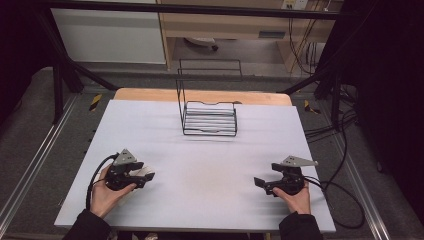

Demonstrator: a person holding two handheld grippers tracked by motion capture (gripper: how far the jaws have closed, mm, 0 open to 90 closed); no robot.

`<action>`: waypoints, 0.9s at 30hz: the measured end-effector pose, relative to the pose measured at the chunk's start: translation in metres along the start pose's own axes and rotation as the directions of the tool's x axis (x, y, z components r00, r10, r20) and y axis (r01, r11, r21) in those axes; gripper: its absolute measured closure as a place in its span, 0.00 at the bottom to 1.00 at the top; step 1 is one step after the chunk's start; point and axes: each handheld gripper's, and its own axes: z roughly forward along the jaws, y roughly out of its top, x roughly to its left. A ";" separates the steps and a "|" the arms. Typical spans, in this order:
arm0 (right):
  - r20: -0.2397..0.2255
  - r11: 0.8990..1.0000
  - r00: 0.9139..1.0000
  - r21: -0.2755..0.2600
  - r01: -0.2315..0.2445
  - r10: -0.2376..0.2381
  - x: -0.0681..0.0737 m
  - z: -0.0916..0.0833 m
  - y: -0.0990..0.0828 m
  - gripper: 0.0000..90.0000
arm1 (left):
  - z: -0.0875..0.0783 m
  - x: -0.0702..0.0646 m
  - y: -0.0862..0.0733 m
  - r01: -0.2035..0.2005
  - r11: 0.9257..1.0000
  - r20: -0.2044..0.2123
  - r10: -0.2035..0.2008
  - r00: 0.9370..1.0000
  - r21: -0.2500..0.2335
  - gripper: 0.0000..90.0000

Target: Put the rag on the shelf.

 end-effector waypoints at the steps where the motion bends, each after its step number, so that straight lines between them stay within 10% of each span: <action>1: 0.001 1.000 1.000 0.000 0.000 0.000 0.000 0.000 0.000 0.01 | 0.001 -0.001 0.000 -0.004 1.000 -0.004 0.004 1.000 0.006 0.50; 17: 0.005 1.000 1.000 0.004 0.002 -0.002 0.000 0.001 0.000 0.01 | 0.017 -0.004 -0.001 -0.004 0.997 -0.053 0.009 0.999 0.076 0.72; 27: 0.004 1.000 1.000 0.005 0.001 -0.001 0.000 0.000 0.000 0.01 | 0.024 -0.015 0.004 -0.017 0.994 -0.154 0.034 0.987 0.109 0.81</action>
